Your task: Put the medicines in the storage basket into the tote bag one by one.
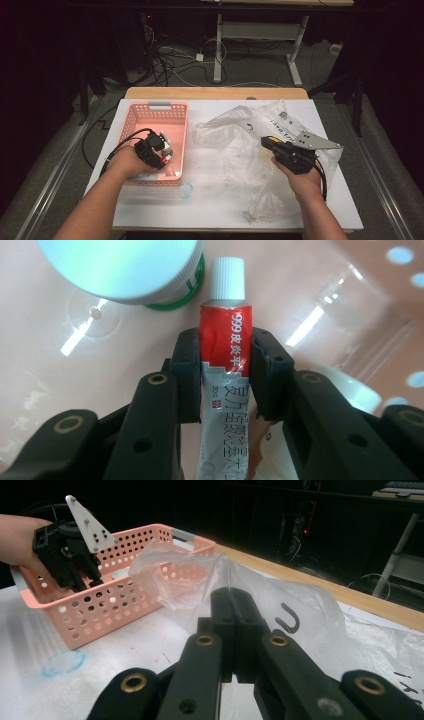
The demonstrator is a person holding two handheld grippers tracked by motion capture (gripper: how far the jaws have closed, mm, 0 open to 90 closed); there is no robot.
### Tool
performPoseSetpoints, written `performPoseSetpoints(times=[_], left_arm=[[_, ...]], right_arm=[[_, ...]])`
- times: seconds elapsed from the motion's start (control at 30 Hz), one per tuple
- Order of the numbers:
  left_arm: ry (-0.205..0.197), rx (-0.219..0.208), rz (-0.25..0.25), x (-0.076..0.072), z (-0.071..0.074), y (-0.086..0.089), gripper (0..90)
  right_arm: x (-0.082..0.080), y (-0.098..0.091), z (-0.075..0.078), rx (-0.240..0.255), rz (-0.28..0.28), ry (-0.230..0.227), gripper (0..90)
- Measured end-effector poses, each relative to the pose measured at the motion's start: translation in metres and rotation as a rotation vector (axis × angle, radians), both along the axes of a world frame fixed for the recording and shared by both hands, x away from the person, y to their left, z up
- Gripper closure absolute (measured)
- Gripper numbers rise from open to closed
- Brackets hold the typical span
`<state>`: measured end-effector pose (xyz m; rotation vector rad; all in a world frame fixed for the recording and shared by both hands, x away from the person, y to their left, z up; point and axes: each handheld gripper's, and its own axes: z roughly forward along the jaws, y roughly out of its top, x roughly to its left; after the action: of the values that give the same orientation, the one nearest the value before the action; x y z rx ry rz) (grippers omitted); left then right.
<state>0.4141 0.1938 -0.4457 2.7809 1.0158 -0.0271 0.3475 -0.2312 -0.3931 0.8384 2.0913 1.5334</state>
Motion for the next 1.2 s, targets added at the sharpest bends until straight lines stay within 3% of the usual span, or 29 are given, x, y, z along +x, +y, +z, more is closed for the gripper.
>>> performPoseSetpoints(times=[0.43,0.6,0.9,1.2], left_arm=[[-0.103,-0.107,0.026,-0.012,0.021,0.01,66.7],[-0.152,-0.158,0.035,-0.018,0.025,0.013,66.8],[-0.229,-0.212,0.044,-0.025,0.029,0.018,66.8],[-0.345,-0.3,0.117,-0.034,0.036,0.026,66.8]], right_arm=[[-0.001,0.002,-0.004,-0.019,-0.006,-0.009,90.0],[-0.002,0.002,-0.005,-0.015,-0.014,-0.011,90.0],[-0.003,0.001,-0.005,-0.011,-0.019,-0.011,90.0],[-0.003,0.002,-0.005,-0.016,-0.015,-0.012,90.0]])
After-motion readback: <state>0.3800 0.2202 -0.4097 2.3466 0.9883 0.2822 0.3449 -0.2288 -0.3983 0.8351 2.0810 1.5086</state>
